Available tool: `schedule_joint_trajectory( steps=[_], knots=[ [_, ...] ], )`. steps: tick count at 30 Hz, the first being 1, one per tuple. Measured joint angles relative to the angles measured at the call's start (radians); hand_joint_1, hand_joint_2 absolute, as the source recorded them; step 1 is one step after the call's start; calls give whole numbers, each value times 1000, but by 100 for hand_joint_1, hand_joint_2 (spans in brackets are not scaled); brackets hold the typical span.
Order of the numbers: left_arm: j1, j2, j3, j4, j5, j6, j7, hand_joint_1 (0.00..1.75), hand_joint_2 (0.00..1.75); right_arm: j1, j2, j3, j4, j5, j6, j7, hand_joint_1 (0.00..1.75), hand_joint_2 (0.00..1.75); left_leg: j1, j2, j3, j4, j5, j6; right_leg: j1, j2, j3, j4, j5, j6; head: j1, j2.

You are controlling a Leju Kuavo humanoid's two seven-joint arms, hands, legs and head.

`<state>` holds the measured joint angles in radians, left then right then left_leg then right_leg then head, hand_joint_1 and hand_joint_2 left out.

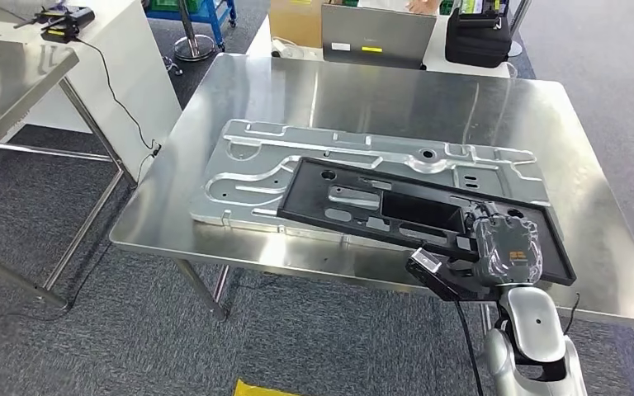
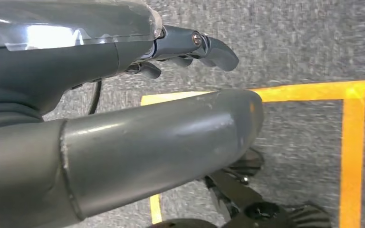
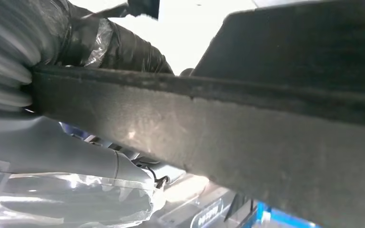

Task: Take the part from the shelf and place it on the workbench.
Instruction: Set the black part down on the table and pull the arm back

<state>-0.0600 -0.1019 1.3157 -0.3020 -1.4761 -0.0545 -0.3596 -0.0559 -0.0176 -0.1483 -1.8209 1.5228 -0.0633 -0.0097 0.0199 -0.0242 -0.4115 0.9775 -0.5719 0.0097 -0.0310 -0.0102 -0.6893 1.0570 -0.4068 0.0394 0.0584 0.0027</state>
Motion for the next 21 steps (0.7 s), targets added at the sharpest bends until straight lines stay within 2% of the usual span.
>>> schedule_joint_trajectory(
  steps=[1, 3, 4, 5, 6, 8, 9, 10, 11, 13, 14, 15, 17, 19, 20, 21],
  knots=[
    [-1, 0, 0, 0, 0, 0, 0, 0, 0, -2, -1, 4, 6, 0, 2, 1, 175, 175, 0, 0, 7, 3, -9, -8, 4, -1, -1, -2, 23, -12, 0, 0],
    [-7, 1, 0, 1, 0, 2, 0, 0, 0, -6, -4, 11, 11, 1, 4, 3, 175, 175, 3, 2, 2, 21, -4, -21, 8, 5, 7, 1, 7, -36, 0, 0],
    [-10, 1, 0, 1, 0, 2, 0, 0, 0, -8, -5, 14, 12, 1, 4, 3, 175, 175, 4, 4, -13, 55, 6, -25, 8, 5, 16, -4, 1, -44, 0, 0],
    [-12, 1, 0, 2, 0, 3, 0, 0, 0, -9, -7, 15, 13, 1, 4, 4, 175, 175, 4, 7, -44, 108, 8, -28, 8, 5, 27, -11, -5, -52, 0, 0],
    [-14, 1, 0, 2, 1, 4, 1, 0, 0, -10, -7, 16, 14, 1, 4, 5, 175, 175, 4, 11, -83, 170, -2, -30, 9, 5, 39, -17, -11, -58, 0, 0],
    [-14, 2, 0, 2, 1, 5, 1, 0, 0, -9, -8, 17, 18, 0, 4, 7, 175, 175, 2, 16, -167, 277, -64, -30, 14, 6, 60, -22, -26, -67, 0, 0],
    [-13, 2, 0, 2, 1, 6, 1, 0, 0, -8, -8, 17, 21, 0, 4, 7, 175, 175, 0, 16, -198, 300, -91, -27, 18, 7, 70, -23, -35, -69, 0, 0],
    [-13, 2, 0, 2, 2, 6, 1, 0, 0, -8, -8, 17, 23, -1, 4, 8, 175, 175, -2, 17, -218, 297, -97, -22, 22, 8, 81, -23, -43, -71, 0, 0],
    [-12, 2, 0, 2, 2, 6, 1, 0, 0, -7, -8, 17, 25, -1, 5, 8, 175, 175, -6, 17, -224, 265, -74, -13, 28, 9, 92, -23, -51, -73, 0, 0],
    [-12, 4, 0, 2, 2, 6, 1, 0, 0, -8, -8, 17, 28, -4, 6, 9, 175, 175, -19, 17, -207, 146, 38, 16, 36, 10, 113, -24, -66, -76, 0, 0],
    [-12, 6, 0, 2, 2, 6, 1, 0, 0, -8, -8, 18, 29, -5, 7, 10, 175, 175, -26, 17, -198, 94, 84, 30, 38, 11, 120, -25, -71, -75, 0, 0],
    [-12, 8, 0, 3, 2, 6, 1, 0, 0, -9, -8, 18, 31, -7, 8, 11, 175, 175, -32, 18, -191, 59, 114, 40, 38, 11, 123, -26, -75, -72, 0, 0],
    [-13, 11, 0, 4, 1, 6, 0, 0, 0, -10, -11, 18, 37, -8, 14, 15, 175, 175, -40, 18, -187, 39, 125, 47, 33, 12, 124, -30, -78, -62, 0, 0],
    [-13, 12, 0, 4, 1, 5, -2, 0, 0, -10, -18, 18, 43, -6, 22, 16, 175, 175, -34, 18, -171, 13, 141, 49, 33, 11, 129, -32, -85, -52, 0, 0],
    [-13, 12, -1, 4, 0, 5, -3, 0, 0, -12, -24, 18, 47, -5, 26, 16, 175, 175, -29, 18, -162, -2, 147, 50, 34, 12, 125, -18, -99, -47, 0, 0],
    [-14, 11, -1, 4, -1, 5, -4, 0, 0, -15, -31, 18, 53, -4, 30, 16, 175, 175, -24, 19, -154, -14, 151, 49, 33, 12, 109, 20, -122, -42, 0, 0]
  ],
)
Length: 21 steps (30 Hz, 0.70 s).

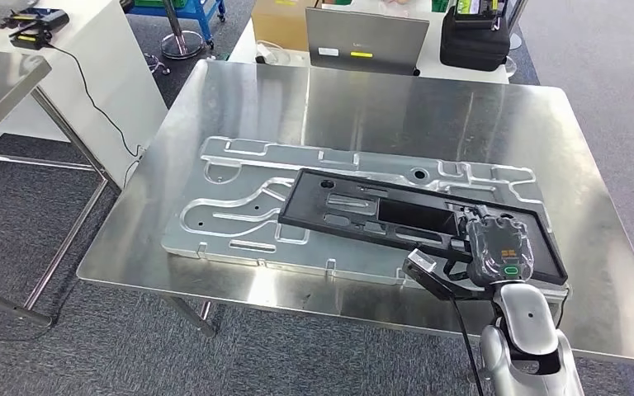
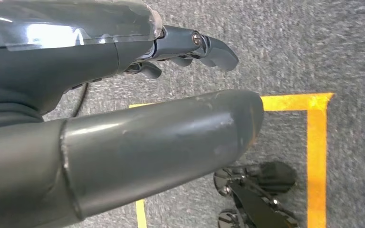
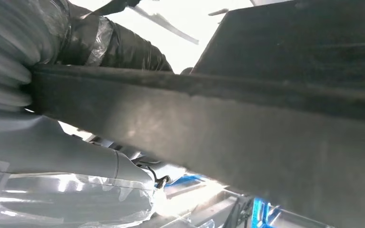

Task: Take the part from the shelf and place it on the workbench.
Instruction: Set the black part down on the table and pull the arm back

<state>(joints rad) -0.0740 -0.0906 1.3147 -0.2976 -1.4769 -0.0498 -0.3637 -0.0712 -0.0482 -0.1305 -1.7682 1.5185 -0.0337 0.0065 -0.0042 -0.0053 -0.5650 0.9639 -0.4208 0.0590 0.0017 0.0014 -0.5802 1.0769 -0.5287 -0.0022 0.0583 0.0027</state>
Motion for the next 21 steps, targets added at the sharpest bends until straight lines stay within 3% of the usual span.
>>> schedule_joint_trajectory(
  steps=[2, 3, 4, 5, 6, 8, 10, 13, 15, 18, 19, 20, 21],
  knots=[
    [-1, 0, -1, 1, -2, 0, -1, 0, 87, -6, -12, 0, 16, 1, 6, 1, 87, 175, 2, 0, 6, -4, -1, 0, -9, 0, -59, 116, -55, 12, 0, 0],
    [-1, 0, -2, 1, -3, -1, -1, 0, 131, -7, -17, 0, 25, 2, 9, 2, 44, 175, 2, 0, 6, -2, -4, -2, -14, 0, -91, 169, -71, 19, 0, 0],
    [0, 0, -4, 1, -4, -1, 0, 0, 175, -7, -22, 0, 34, 4, 12, 1, 0, 175, 4, 0, 6, 1, -8, -5, -19, -1, -110, 194, -69, 25, 0, 0],
    [0, 0, -5, 2, -5, -1, 2, 0, 175, -10, -27, 0, 45, 9, 17, 1, 0, 175, 6, -1, 7, 7, -14, -9, -24, -1, -110, 181, -45, 32, 0, 0],
    [0, 0, -6, 2, -7, -1, 5, 0, 175, -13, -34, 0, 56, 13, 22, 1, 0, 175, 10, -1, 7, 15, -21, -14, -29, -1, -93, 134, -6, 38, 0, 0],
    [-1, 1, -10, 2, -9, -1, 13, 0, 87, -26, -50, 0, 85, 21, 31, 0, 0, 175, 13, -2, 4, 39, -39, -27, -36, 0, -44, 20, 53, 47, 0, 0],
    [-2, 3, -14, 3, -8, 0, 19, 0, 0, -37, -61, 0, 110, 25, 35, 0, 0, 175, 11, -4, -5, 58, -52, -41, -34, 4, -29, -19, 57, 37, -1, 0],
    [-2, 4, -15, 4, -3, 2, 27, 0, 0, -43, -71, 0, 138, 28, 38, -2, 0, 175, 11, -4, -9, 67, -59, -54, -30, 5, -33, -18, 53, 11, -2, 0],
    [-2, 6, -15, 4, -2, 2, 32, 0, 0, -46, -74, 0, 152, 28, 40, -2, 0, 175, 14, -2, -26, 110, -89, -61, -31, 3, -29, -21, 54, -1, -2, 0],
    [-2, 7, -15, 4, 3, 6, 40, 0, 0, -48, -76, 0, 168, 28, 40, -2, 0, 175, 15, 1, -112, 289, -173, -69, -27, -1, -26, -22, 52, -11, -2, 0],
    [-1, 7, -15, 4, 6, 7, 42, 0, 0, -48, -76, 0, 173, 28, 40, -2, 0, 175, 15, 1, -137, 335, -185, -68, -24, -1, -25, -22, 52, -12, -2, 0],
    [0, 7, -15, 4, 9, 7, 44, 0, 0, -49, -76, 0, 176, 28, 40, -3, 0, 175, 15, 1, -145, 349, -180, -65, -22, -1, -24, -22, 52, -13, -2, 0],
    [0, 7, -15, 4, 12, 7, 45, 0, 0, -49, -76, 0, 179, 27, 40, -3, 0, 175, 14, 1, -134, 324, -157, -60, -19, -1, -22, -22, 53, -14, -2, 0]
  ],
)
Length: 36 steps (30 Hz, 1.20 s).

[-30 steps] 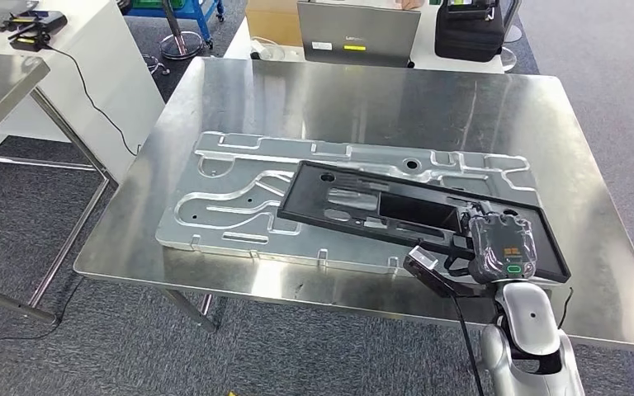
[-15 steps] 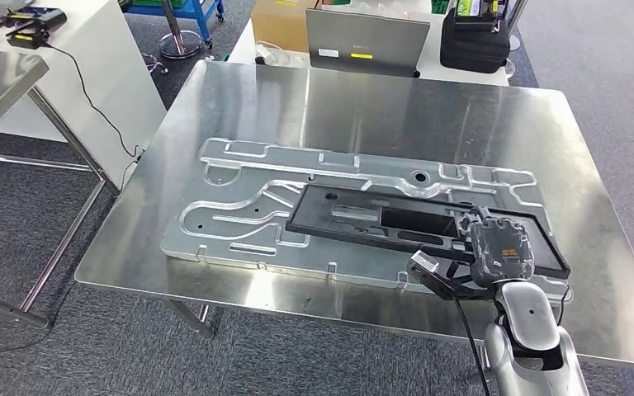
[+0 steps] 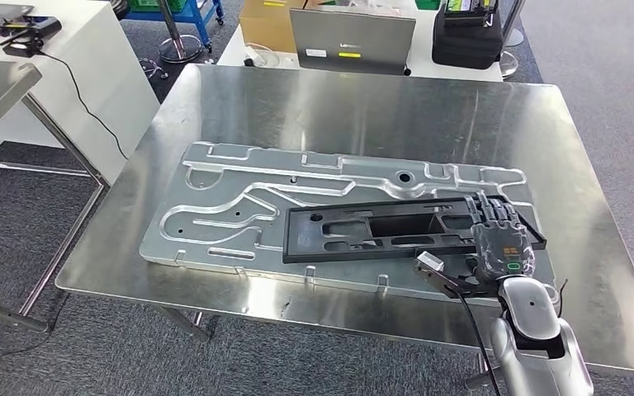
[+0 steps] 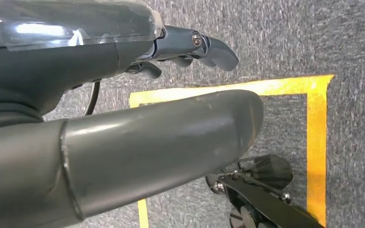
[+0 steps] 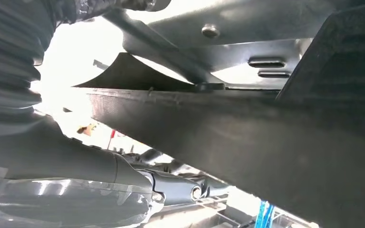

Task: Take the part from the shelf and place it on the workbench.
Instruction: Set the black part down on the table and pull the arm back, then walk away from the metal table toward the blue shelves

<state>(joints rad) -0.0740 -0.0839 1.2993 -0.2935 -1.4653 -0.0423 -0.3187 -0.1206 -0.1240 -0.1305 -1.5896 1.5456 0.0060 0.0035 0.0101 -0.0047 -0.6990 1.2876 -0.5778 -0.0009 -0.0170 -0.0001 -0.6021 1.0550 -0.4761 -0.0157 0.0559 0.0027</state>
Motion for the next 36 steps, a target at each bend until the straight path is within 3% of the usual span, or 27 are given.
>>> schedule_joint_trajectory(
  steps=[2, 4, 8, 10, 12, 13, 14, 15, 16, 18, 19, 20, 23, 24, 25, 27, 28, 29, 30, 31, 32, 34, 35, 36],
  knots=[
    [-1, 0, 0, 0, 5, 0, 2, 0, 0, -1, 0, 0, 4, -1, 0, 0, 0, 175, -4, 0, 65, -133, 64, 17, 5, 0, 4, 0, 1, 0, 0, 0],
    [-3, 0, 1, 0, 10, -2, 2, 0, 0, -2, 0, 0, 8, -1, 0, 0, 0, 175, -12, 0, 114, -233, 100, 28, 8, 1, 5, -1, 2, 5, 0, 0],
    [-3, 0, 3, 0, 19, -9, 0, 0, 0, 3, 0, 0, 14, -3, -1, -3, 0, 175, -13, 3, 120, -265, 124, 40, 7, 0, 5, -6, 4, 30, 0, 0],
    [-4, 0, 4, 0, 20, -12, -2, 0, 0, 6, -1, 0, 17, -4, -1, -5, 0, 175, -9, 6, 113, -282, 144, 51, 6, 1, -13, 44, -51, 39, 0, 0],
    [-4, 0, 4, 1, 20, -14, -4, 0, 0, 11, -2, 0, 20, -5, -2, -8, 0, 175, -11, 7, 95, -283, 158, 58, 4, 1, -52, 159, -136, 44, 0, 0],
    [-3, 0, 4, 1, 20, -15, -4, 0, 0, 14, -2, 0, 21, -5, -3, -9, 0, 175, -13, 7, 84, -282, 165, 59, 4, 1, -65, 211, -164, 47, 0, 0],
    [-2, -1, 5, 1, 21, -17, -4, 0, 0, 16, -2, 0, 21, -6, -5, -10, 0, 175, -14, 7, 73, -280, 171, 59, 4, 1, -64, 235, -172, 48, 0, 0],
    [-2, -1, 6, 2, 21, -17, -4, 0, 0, 18, -2, 0, 21, -6, -7, -11, 0, 175, -15, 7, 63, -277, 178, 58, 4, 1, -44, 222, -160, 47, 0, 0],
    [-2, -1, 8, 2, 21, -18, -4, 0, 0, 17, -2, 0, 21, -6, -9, -12, 0, 175, -16, 7, 53, -275, 184, 57, 4, 1, -4, 172, -134, 45, 0, 0],
    [-3, -3, 11, 4, 21, -19, -5, 0, 0, 15, -2, 0, 20, -6, -11, -14, 0, 175, -17, 6, 40, -269, 197, 51, 8, 0, 93, 30, -92, 35, 0, 0],
    [-3, -5, 12, 4, 21, -19, -5, 0, 0, 14, -1, 0, 19, -6, -11, -14, 0, 175, -17, 5, 37, -268, 203, 46, 12, 0, 123, -19, -81, 29, 0, 0],
    [-3, -6, 14, 5, 21, -20, -6, 0, 0, 15, -1, 0, 18, -6, -12, -15, 0, 175, -16, 4, 36, -268, 211, 41, 16, 1, 136, -45, -78, 23, 0, 0],
    [-1, -7, 18, 5, 22, -23, -6, 0, 0, 19, 0, 0, 18, -2, -14, -17, 0, 175, -16, 2, 30, -275, 225, 23, 14, 0, 122, -56, -53, 5, 1, 0],
    [0, -8, 19, 6, 23, -25, -6, 0, 0, 20, 1, 1, 18, 0, -16, -18, 0, 175, -16, 1, 23, -261, 202, 16, 10, -2, 112, -59, -40, -3, 1, 0],
    [0, -8, 19, 6, 23, -26, -7, 0, 0, 22, 2, 2, 18, 1, -19, -19, 0, 175, -15, 0, 10, -229, 160, 10, 6, -4, 99, -63, -26, -8, 1, 0],
    [0, -9, 20, 6, 26, -27, -7, 0, 0, 29, 4, 4, 18, 3, -25, -20, 0, 175, -7, 0, -19, -113, 53, -2, 4, -6, 69, -63, -2, -13, 1, 0],
    [-1, -9, 20, 6, 27, -28, -7, 0, 0, 34, 5, 6, 18, 4, -27, -20, 0, 175, -3, 0, -28, -52, 20, -7, 4, -7, 53, -61, 10, -12, 1, 0],
    [-1, -9, 20, 6, 28, -28, -7, 0, 0, 38, 6, 9, 18, 4, -29, -20, 0, 175, 0, 1, -27, -8, 12, -12, 4, -8, 36, -58, 21, -10, 1, 0],
    [-1, -8, 20, 6, 28, -28, -7, 0, 0, 41, 7, 11, 18, 5, -29, -21, 0, 175, 3, 1, -11, 5, 25, -15, 3, -9, 19, -54, 31, -7, 1, 0],
    [-1, -8, 20, 6, 29, -29, -7, 0, 0, 44, 8, 13, 18, 5, -30, -22, 0, 175, 6, 1, 23, -17, 50, -17, 1, -9, 3, -49, 40, -2, 1, 0],
    [-2, -8, 20, 6, 29, -29, -7, 0, 0, 46, 8, 15, 18, 5, -31, -23, 0, 175, 9, 1, 75, -74, 71, -19, 0, -9, -11, -43, 47, 3, 1, 0],
    [-4, -8, 20, 6, 30, -30, -7, 0, 0, 48, 8, 18, 16, 6, -34, -25, 0, 175, 7, -1, 180, -216, 68, -14, -1, -10, -31, -32, 60, 15, 1, 0],
    [-5, -8, 20, 6, 30, -31, -7, 0, 0, 48, 8, 19, 15, 6, -37, -26, 0, 175, 5, -3, 210, -264, 57, -8, -1, -11, -35, -30, 67, 22, 1, 0],
    [-5, -8, 20, 6, 30, -31, -7, 0, 0, 48, 9, 22, 15, 6, -39, -26, 0, 175, 1, -4, 220, -286, 49, -1, -1, -11, -36, -31, 75, 29, 1, 0]
  ],
)
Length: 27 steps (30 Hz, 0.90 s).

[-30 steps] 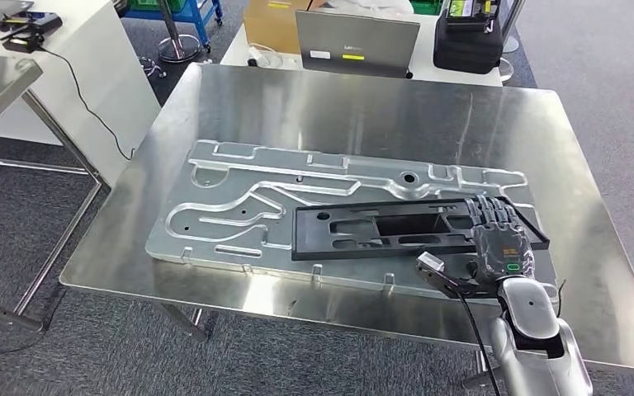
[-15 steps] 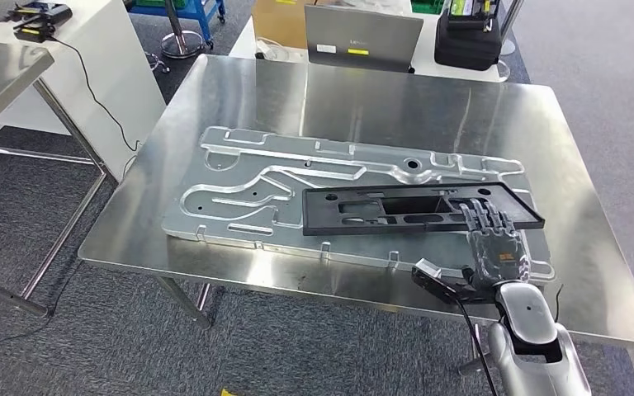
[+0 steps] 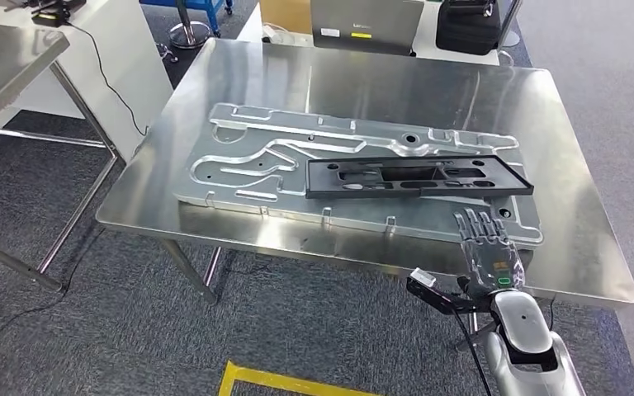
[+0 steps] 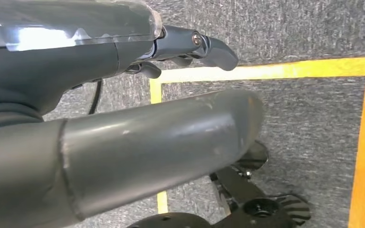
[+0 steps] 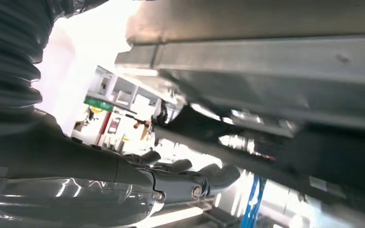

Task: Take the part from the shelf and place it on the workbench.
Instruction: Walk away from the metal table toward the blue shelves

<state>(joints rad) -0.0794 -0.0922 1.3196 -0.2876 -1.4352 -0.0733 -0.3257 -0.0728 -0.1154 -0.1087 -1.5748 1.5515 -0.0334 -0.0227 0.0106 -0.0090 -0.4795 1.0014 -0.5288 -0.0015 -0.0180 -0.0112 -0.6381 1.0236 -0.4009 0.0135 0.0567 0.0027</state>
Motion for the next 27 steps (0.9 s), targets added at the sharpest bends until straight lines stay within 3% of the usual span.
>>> schedule_joint_trajectory(
  steps=[2, 3, 4, 6, 7, 8, 9, 10, 12, 14, 15, 17, 18, 20, 22, 23, 24, 25, 27],
  knots=[
    [1, 0, 0, 0, 0, 0, 0, 0, 0, 1, 0, 6, 0, 0, -4, -1, 0, 175, -2, 2, -12, -7, 16, 19, -2, 1, -2, -5, 12, 14, 0, 0],
    [1, 0, 0, 0, 0, -1, 0, 0, 0, 3, 0, 8, 0, 0, -5, -1, 0, 175, -2, 4, -20, -9, 27, 30, -4, 3, -10, 5, -4, 20, 0, 0],
    [1, 0, 1, 0, 0, -1, 0, 0, 0, 4, 0, 10, 0, 0, -5, -2, 0, 175, -1, 7, -31, -12, 40, 41, -5, 4, -22, 32, -38, 24, 0, 0],
    [1, 0, 1, 0, 0, -1, 0, 0, 0, 6, 0, 10, 1, 0, -5, -2, 0, 175, -4, 10, -59, -13, 65, 54, -5, 7, -60, 144, -144, 27, 0, 0],
    [1, 0, 1, 0, 0, -1, 0, 0, 0, 6, 0, 11, 1, 0, -5, -2, 0, 175, -6, 11, -75, -12, 77, 56, -5, 7, -75, 210, -183, 28, 0, 0],
    [2, 0, 1, 0, 0, -1, 0, 0, 0, 7, 0, 11, 2, 0, -5, -2, 0, 175, -9, 12, -92, -11, 89, 57, -4, 8, -80, 260, -200, 29, 0, 0],
    [2, 0, 1, 0, 0, -1, 0, 0, 0, 8, 0, 12, 2, 0, -5, -2, 0, 175, -12, 12, -108, -9, 99, 56, -4, 8, -70, 282, -192, 27, 0, 0],
    [3, 0, 1, 0, 0, -2, 0, 0, 0, 9, 0, 13, 3, 0, -5, -2, 0, 175, -14, 12, -123, -6, 109, 55, -3, 8, -43, 267, -169, 24, 0, 0],
    [2, -1, 1, 0, 1, -3, 0, 0, 0, 10, 0, 19, 3, 0, -7, -2, 0, 175, -17, 11, -147, 0, 126, 52, 3, 8, 61, 145, -128, 11, 0, 0],
    [2, -4, 2, 0, 5, -4, 0, 0, 0, 14, 2, 29, -1, -1, -14, -2, 0, 175, -19, 11, -161, 5, 142, 43, 11, 7, 154, 8, -134, -3, 0, 0],
    [2, -5, 2, 0, 8, -4, 0, 0, 0, 19, 4, 33, -3, -2, -20, -2, 0, 175, -18, 11, -164, 4, 151, 37, 16, 7, 174, -28, -142, -8, 0, 0],
    [4, -6, 4, 0, 14, -4, 0, 0, 0, 39, 15, 41, -8, -14, -38, -3, 0, 175, -17, 10, -168, -1, 166, 24, 17, 6, 171, -43, -130, -16, 0, 0],
    [5, -6, 6, 0, 18, -4, 0, 0, 0, 52, 25, 43, -10, -25, -48, -4, 0, 175, -16, 9, -173, 4, 157, 18, 15, 4, 165, -47, -121, -22, 0, 0],
    [8, -9, 9, 1, 27, -4, 1, 0, 0, 84, 56, 44, -15, -64, -72, -11, 0, 175, -13, 8, -198, 62, 86, 4, 9, 0, 145, -52, -98, -34, 0, 0],
    [10, -12, 14, 1, 38, -3, 2, 0, 0, 120, 95, 39, -18, -122, -97, -27, 0, 175, -8, 8, -233, 193, -15, -7, 9, -2, 117, -48, -78, -40, 0, 0],
    [10, -14, 19, 0, 44, -2, 3, 0, 0, 138, 117, 32, -19, -155, -105, -40, 0, 175, -6, 8, -243, 253, -41, -11, 10, -2, 100, -45, -69, -39, 0, 0],
    [10, -15, 23, 0, 51, -1, 5, 0, 0, 154, 141, 21, -19, -191, -110, -57, 0, 175, -4, 8, -240, 290, -44, -14, 9, -3, 83, -40, -61, -38, 0, 0],
    [11, -17, 28, 0, 56, 0, 7, 0, 0, 170, 166, 6, -19, -224, -111, -77, 0, 175, -3, 8, -219, 288, -25, -15, 9, -3, 67, -35, -54, -37, 0, 0],
    [11, -20, 36, 0, 66, 1, 12, 0, 0, 195, 219, -37, -11, -280, -110, -127, 0, 87, -1, 7, -125, 175, 23, -11, 8, -2, 43, -23, -44, -31, 0, 0]
  ],
)
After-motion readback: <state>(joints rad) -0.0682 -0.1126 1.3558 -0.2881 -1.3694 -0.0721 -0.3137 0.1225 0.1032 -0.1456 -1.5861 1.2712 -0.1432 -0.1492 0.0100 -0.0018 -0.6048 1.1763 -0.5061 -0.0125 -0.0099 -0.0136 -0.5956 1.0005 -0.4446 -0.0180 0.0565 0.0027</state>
